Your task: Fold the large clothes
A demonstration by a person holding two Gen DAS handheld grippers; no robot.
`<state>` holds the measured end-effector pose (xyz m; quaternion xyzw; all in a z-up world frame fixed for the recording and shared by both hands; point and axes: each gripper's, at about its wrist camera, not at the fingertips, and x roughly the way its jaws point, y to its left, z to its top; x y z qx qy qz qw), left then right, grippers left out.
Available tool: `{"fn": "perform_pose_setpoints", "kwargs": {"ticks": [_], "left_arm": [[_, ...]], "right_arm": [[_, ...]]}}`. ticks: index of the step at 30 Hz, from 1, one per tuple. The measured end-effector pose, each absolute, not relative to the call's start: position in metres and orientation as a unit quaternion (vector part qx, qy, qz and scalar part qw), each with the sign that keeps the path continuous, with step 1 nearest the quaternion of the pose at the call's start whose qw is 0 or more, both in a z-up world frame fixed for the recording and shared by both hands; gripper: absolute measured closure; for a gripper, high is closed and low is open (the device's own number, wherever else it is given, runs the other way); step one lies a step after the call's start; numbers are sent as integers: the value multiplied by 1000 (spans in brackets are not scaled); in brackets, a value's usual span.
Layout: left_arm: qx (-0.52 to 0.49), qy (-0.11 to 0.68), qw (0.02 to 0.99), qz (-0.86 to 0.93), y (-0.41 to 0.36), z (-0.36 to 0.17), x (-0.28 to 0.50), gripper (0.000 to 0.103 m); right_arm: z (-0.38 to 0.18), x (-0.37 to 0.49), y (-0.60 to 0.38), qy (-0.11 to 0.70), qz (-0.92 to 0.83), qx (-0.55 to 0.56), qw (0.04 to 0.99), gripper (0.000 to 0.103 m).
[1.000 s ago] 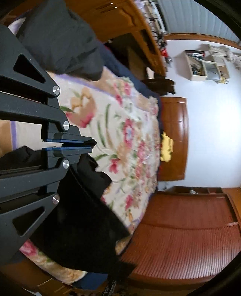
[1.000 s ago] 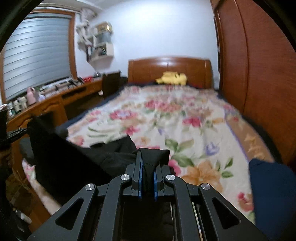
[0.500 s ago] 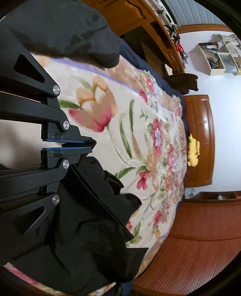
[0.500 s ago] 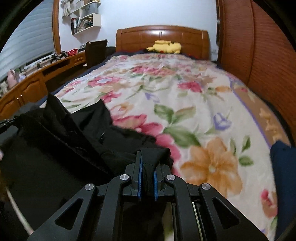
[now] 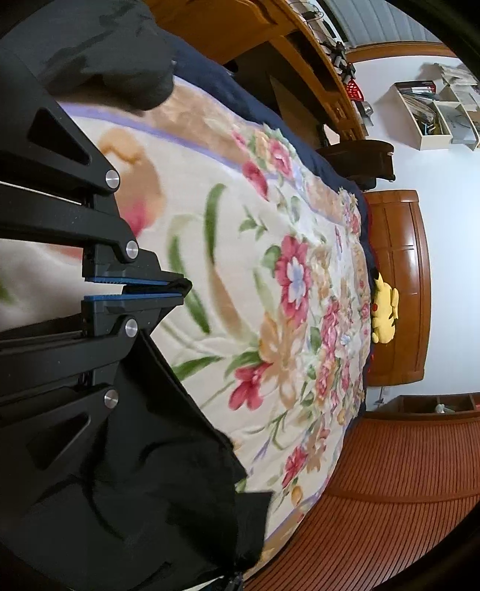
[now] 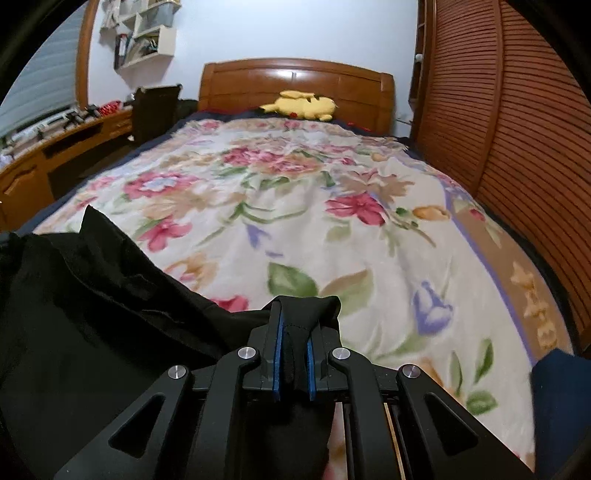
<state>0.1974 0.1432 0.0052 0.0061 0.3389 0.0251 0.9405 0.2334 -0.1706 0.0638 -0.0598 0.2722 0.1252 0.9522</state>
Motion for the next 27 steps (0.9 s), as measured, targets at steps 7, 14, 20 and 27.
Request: {"fn": "perform_pose_setpoints", "kwargs": {"ticks": [7,14,20,27], "left_arm": [[10,343,939,17,139,0,196,99],[10,350,937,4,139,3,175,65],[-8,344,938,-27,145,11,136,19],[8,360,932,-34,133,-7,82,19]], "right_arm": [[53,239,-160,260,130,-51,955,87],[70,210,-171,215,98,-39,971,21],[68,169,-169,226,130,-80,962,21],[54,112,-182,249,175,-94,948,21]]}}
